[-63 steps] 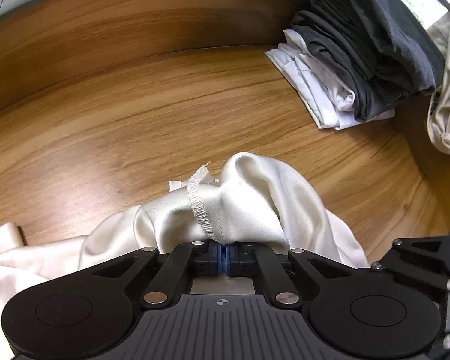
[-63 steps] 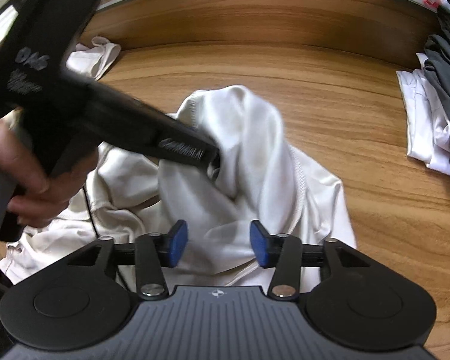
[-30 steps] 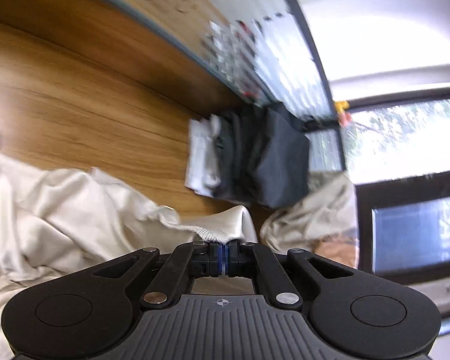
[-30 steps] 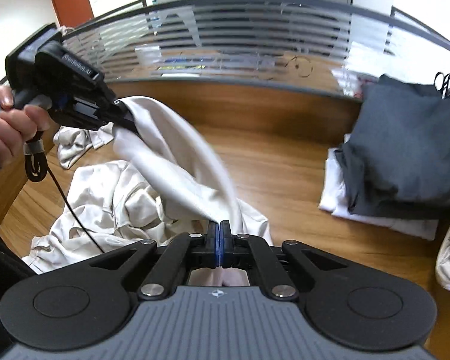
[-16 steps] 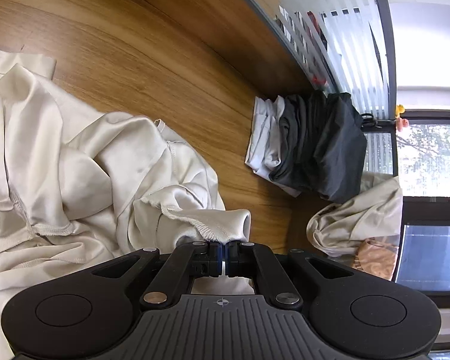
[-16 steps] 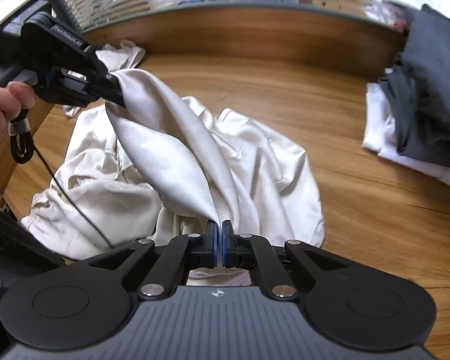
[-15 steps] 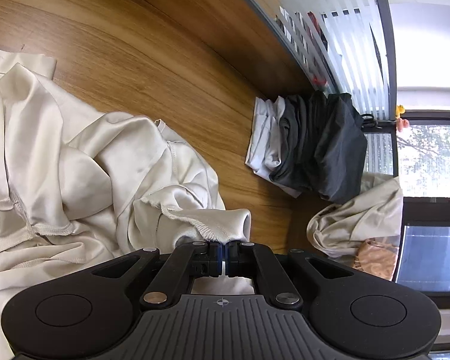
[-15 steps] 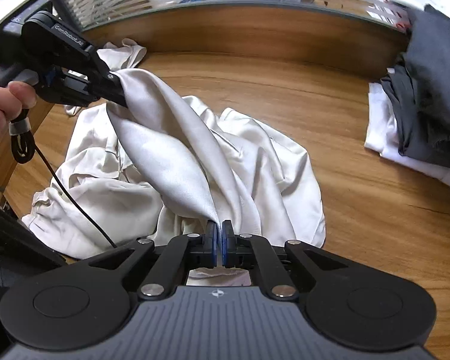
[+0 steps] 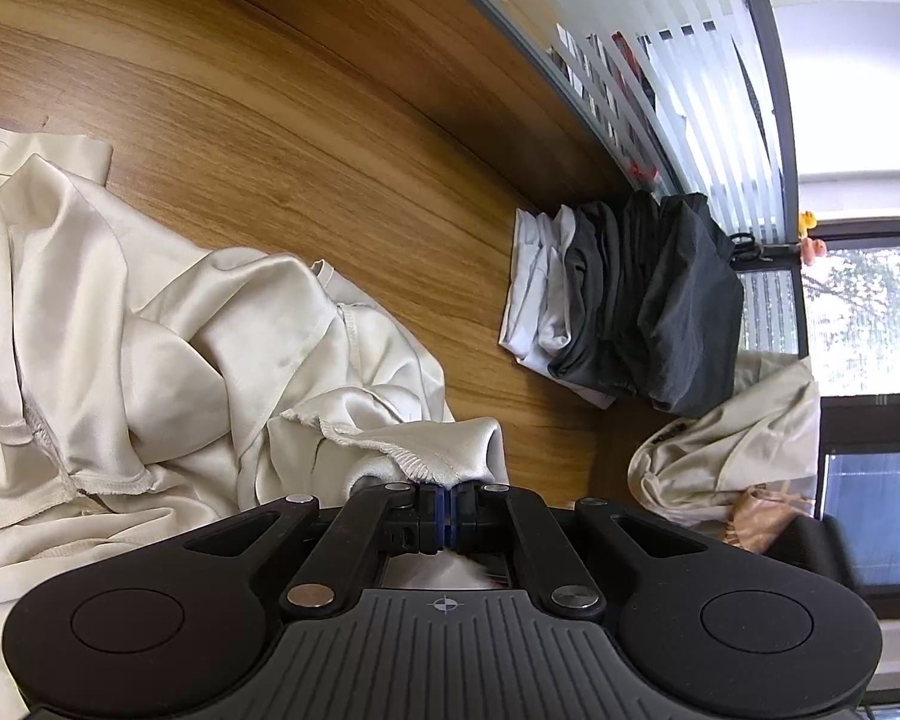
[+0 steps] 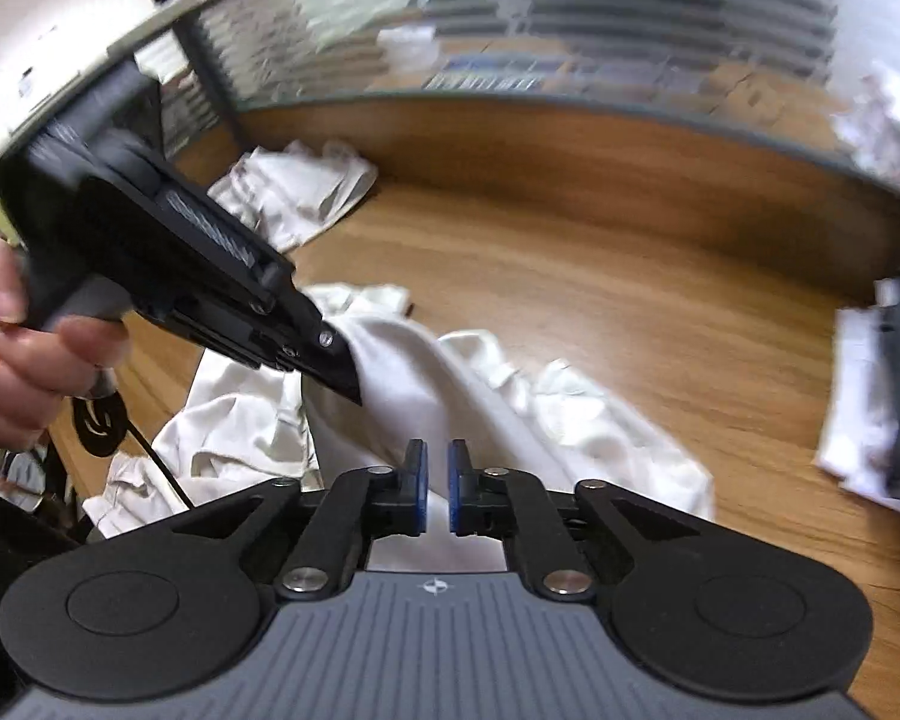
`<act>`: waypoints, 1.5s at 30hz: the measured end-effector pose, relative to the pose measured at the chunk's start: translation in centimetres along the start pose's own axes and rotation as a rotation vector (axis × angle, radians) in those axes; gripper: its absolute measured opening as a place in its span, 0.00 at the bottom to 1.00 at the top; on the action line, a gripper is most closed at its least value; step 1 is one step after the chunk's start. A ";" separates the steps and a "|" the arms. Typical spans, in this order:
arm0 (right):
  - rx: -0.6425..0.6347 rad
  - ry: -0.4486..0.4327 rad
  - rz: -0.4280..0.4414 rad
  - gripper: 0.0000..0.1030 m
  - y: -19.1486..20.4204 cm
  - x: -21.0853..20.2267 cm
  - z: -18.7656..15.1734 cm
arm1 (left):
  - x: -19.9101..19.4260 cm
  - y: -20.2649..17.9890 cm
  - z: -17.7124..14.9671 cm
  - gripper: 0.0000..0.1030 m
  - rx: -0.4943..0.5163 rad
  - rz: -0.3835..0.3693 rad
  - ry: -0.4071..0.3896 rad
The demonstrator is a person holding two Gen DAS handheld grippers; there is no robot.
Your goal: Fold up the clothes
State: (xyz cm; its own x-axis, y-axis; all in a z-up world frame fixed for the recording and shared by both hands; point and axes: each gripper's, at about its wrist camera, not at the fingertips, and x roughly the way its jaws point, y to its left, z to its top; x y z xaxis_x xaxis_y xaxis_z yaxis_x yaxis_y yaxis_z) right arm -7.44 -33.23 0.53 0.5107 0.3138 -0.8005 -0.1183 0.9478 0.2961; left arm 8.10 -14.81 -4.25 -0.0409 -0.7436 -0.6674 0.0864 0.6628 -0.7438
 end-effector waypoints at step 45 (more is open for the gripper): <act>-0.009 0.195 -0.129 0.32 -0.6 11.2 -1.3 | 0.7 1.8 0.0 0.28 0.127 0.260 -0.032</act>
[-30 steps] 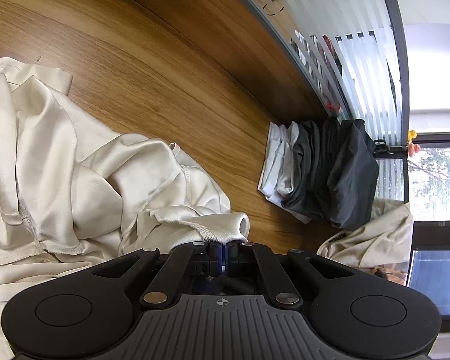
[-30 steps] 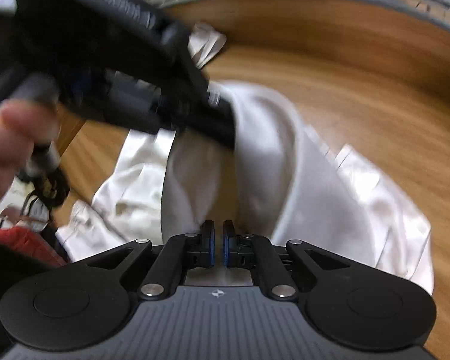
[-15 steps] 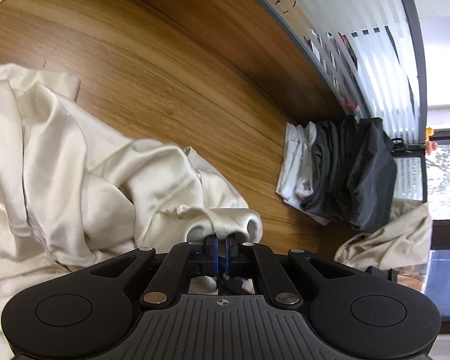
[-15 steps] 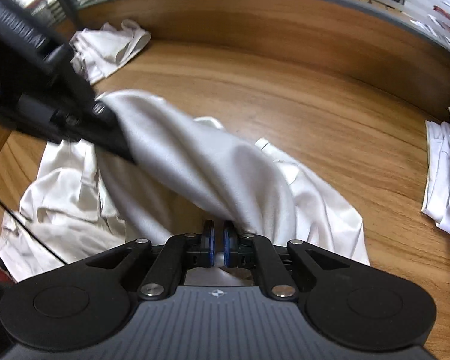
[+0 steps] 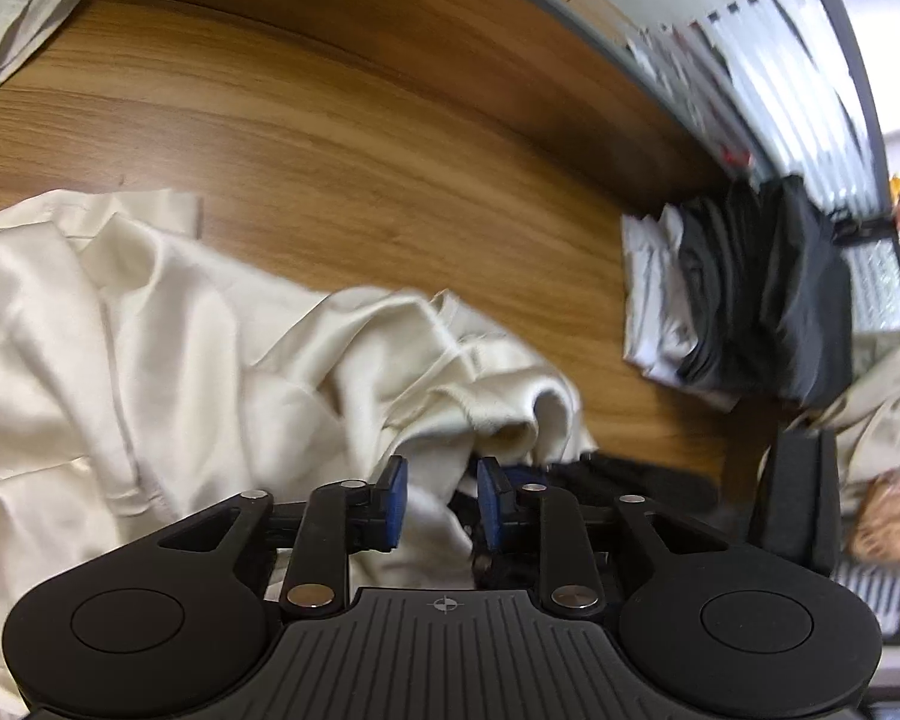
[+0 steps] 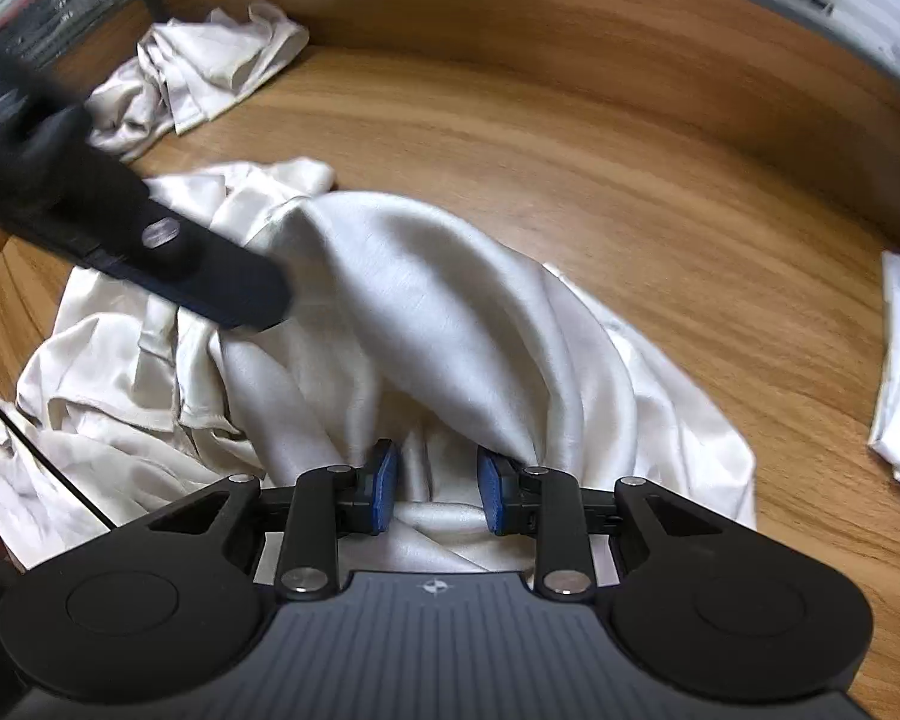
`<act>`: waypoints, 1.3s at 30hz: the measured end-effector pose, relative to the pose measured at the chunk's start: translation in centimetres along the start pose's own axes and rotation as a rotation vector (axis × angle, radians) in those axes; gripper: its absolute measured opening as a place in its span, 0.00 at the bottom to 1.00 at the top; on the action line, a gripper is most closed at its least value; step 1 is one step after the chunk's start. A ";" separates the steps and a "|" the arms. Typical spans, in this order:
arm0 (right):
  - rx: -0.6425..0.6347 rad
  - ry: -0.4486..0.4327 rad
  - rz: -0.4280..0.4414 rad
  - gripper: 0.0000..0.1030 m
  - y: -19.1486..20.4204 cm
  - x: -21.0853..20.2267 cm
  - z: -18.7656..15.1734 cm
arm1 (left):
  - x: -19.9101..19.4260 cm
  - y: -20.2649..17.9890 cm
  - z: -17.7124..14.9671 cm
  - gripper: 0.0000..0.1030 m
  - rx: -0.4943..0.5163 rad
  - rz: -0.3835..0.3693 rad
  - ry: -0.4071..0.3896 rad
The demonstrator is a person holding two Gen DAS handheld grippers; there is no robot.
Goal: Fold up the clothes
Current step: 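Open the left tool to drop the hem while the right tool lifts fabric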
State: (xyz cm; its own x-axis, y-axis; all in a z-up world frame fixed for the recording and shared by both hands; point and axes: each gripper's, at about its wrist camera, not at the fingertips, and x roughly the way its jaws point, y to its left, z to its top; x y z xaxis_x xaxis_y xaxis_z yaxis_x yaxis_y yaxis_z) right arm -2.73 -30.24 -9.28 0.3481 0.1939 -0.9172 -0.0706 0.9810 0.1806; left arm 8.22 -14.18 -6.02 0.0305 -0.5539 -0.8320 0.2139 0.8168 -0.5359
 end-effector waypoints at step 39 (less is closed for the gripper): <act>0.051 -0.400 -0.001 0.01 0.0 -26.7 -1.6 | -7.0 -3.0 -7.7 0.56 0.204 -0.072 -0.107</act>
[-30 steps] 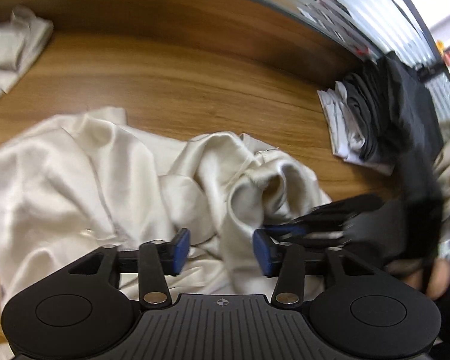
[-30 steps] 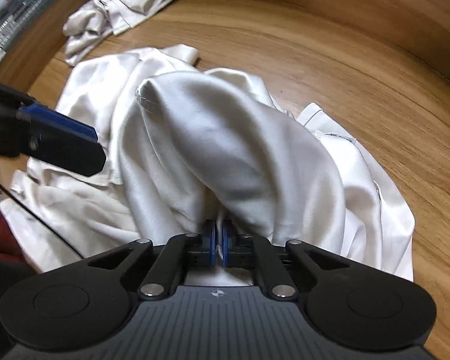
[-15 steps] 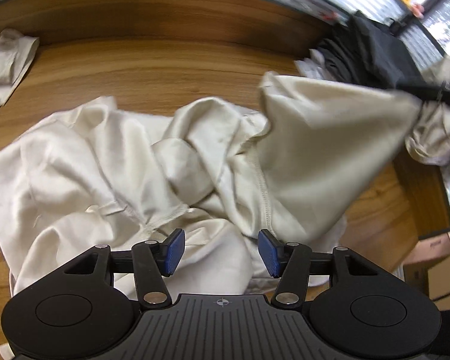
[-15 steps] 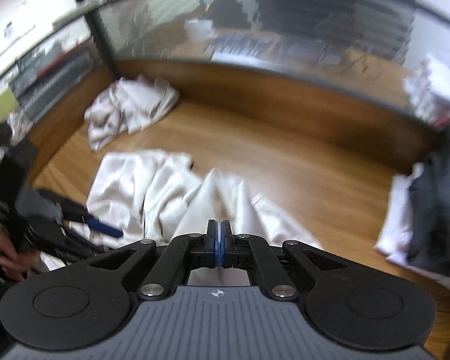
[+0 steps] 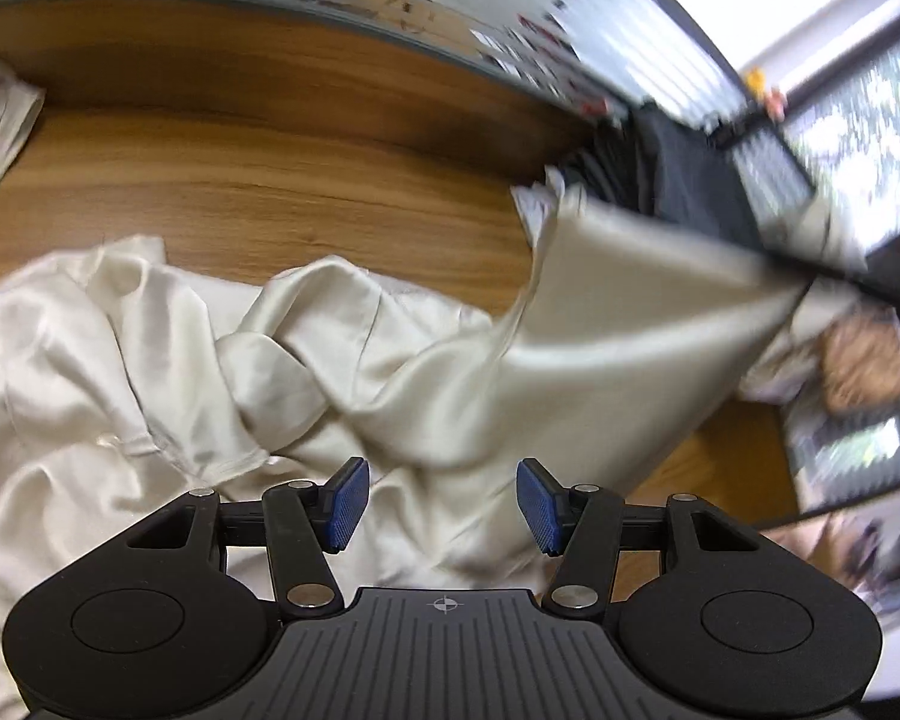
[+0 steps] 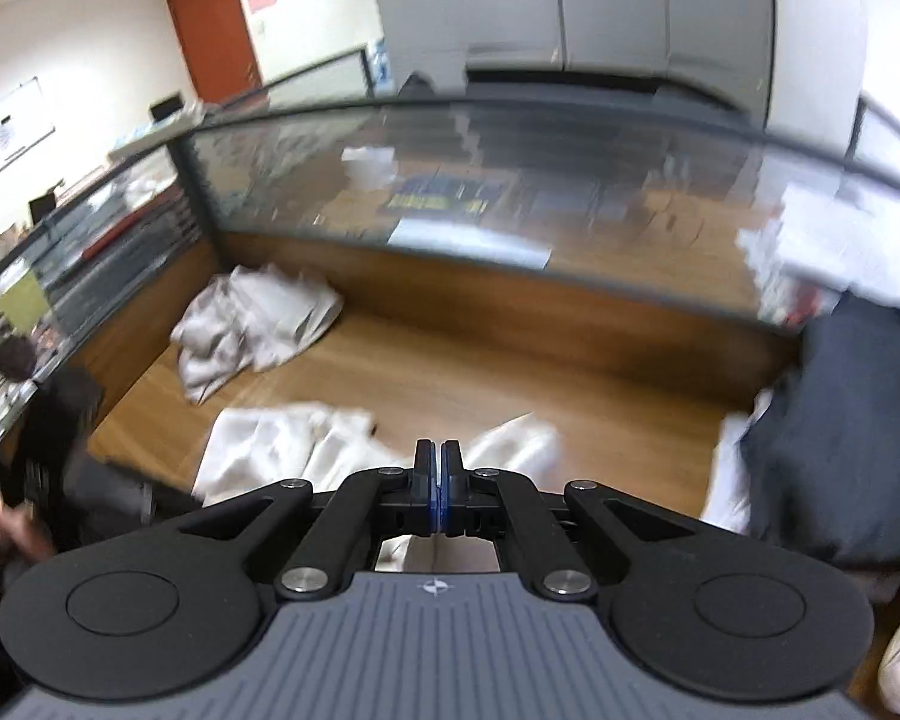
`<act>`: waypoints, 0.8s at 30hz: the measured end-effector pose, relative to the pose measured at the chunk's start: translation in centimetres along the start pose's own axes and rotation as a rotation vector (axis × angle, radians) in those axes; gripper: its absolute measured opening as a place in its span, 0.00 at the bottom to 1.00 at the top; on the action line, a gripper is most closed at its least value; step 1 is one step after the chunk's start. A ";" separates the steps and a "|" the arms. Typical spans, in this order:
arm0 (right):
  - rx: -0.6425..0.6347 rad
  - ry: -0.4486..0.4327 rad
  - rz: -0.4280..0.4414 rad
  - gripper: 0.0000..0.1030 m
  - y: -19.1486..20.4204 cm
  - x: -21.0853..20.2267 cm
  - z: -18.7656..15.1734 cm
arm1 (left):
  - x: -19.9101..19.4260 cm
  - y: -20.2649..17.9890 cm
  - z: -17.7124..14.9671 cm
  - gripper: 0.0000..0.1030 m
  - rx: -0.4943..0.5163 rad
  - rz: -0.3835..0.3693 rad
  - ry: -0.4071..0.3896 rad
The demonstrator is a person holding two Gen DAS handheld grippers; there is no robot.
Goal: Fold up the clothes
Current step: 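Open the left tool to drop the hem while the right tool lifts fabric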
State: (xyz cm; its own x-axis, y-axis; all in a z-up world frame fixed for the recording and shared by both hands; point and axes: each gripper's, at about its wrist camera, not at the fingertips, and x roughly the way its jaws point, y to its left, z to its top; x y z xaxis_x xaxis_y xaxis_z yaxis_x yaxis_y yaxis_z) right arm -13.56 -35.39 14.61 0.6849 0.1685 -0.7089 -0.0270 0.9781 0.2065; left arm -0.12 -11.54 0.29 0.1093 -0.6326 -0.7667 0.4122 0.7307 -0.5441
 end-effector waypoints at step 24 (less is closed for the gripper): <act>0.069 0.143 0.101 0.01 5.5 5.0 -12.9 | 9.2 2.5 -3.0 0.54 -0.520 -0.143 0.219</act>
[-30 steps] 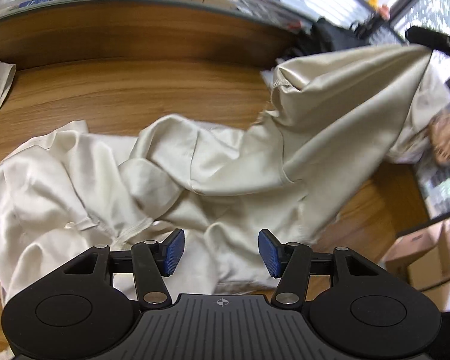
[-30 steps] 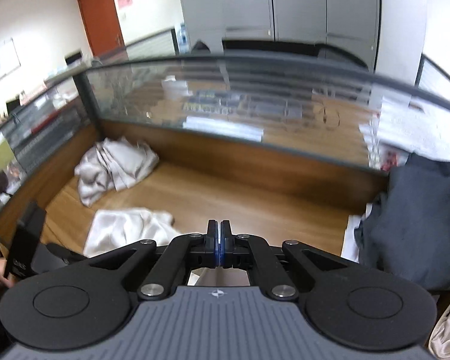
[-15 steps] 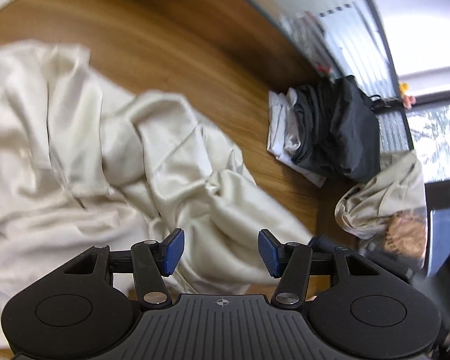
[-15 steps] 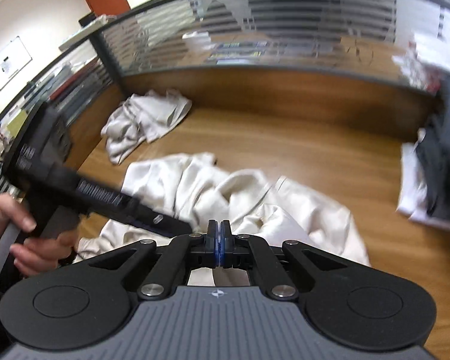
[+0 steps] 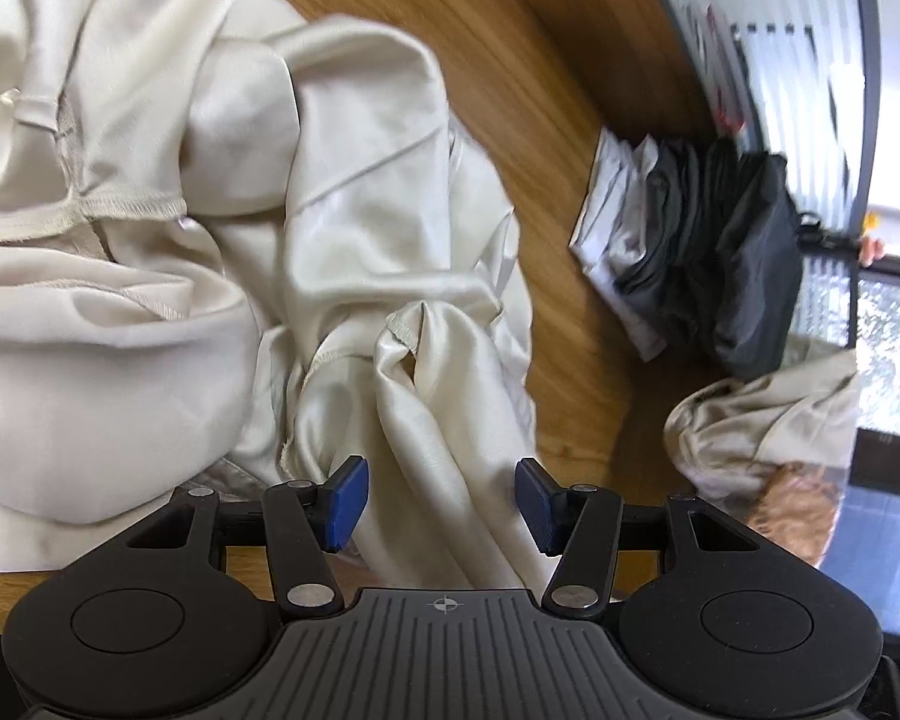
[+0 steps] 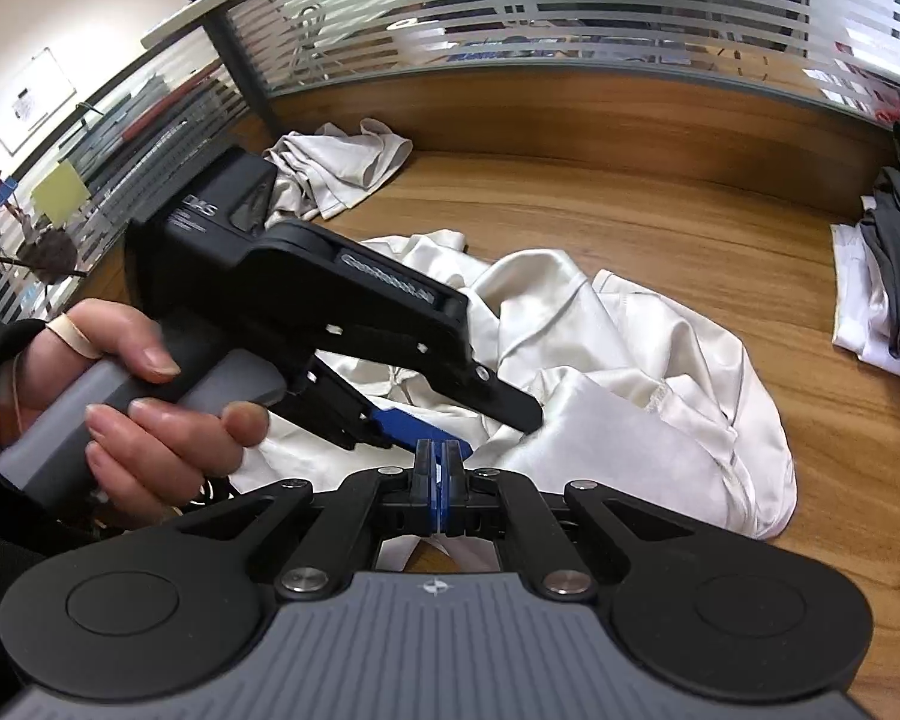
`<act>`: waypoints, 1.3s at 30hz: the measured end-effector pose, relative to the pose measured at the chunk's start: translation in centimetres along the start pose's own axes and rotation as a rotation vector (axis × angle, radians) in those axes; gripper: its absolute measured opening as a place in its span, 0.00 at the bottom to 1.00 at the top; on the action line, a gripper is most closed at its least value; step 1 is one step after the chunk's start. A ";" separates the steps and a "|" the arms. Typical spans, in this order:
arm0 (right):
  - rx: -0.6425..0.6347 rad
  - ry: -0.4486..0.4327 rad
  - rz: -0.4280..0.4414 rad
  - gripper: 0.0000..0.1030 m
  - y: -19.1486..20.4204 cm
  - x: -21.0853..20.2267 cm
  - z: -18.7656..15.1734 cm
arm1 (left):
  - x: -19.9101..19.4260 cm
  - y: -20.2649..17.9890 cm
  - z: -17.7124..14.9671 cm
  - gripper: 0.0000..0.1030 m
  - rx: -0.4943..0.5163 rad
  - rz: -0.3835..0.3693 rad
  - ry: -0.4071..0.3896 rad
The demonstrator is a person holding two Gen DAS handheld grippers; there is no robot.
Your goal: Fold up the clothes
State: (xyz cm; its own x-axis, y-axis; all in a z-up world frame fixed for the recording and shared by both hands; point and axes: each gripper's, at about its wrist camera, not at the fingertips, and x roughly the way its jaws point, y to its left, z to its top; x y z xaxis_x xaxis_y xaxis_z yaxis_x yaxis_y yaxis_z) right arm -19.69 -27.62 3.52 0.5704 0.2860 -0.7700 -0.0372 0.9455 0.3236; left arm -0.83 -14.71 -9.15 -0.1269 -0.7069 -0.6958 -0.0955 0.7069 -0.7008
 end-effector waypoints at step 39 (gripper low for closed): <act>0.032 0.099 -0.040 0.08 -6.2 3.5 -1.2 | -0.6 -4.8 -3.0 0.03 0.225 0.010 -0.155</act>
State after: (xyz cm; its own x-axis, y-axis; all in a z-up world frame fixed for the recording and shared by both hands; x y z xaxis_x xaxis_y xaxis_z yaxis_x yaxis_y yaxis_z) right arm -18.45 -32.30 -1.87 0.4866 0.2639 -0.8328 0.0107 0.9514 0.3077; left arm -3.26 -17.60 -4.85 0.0275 -0.7076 -0.7061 0.1290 0.7030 -0.6994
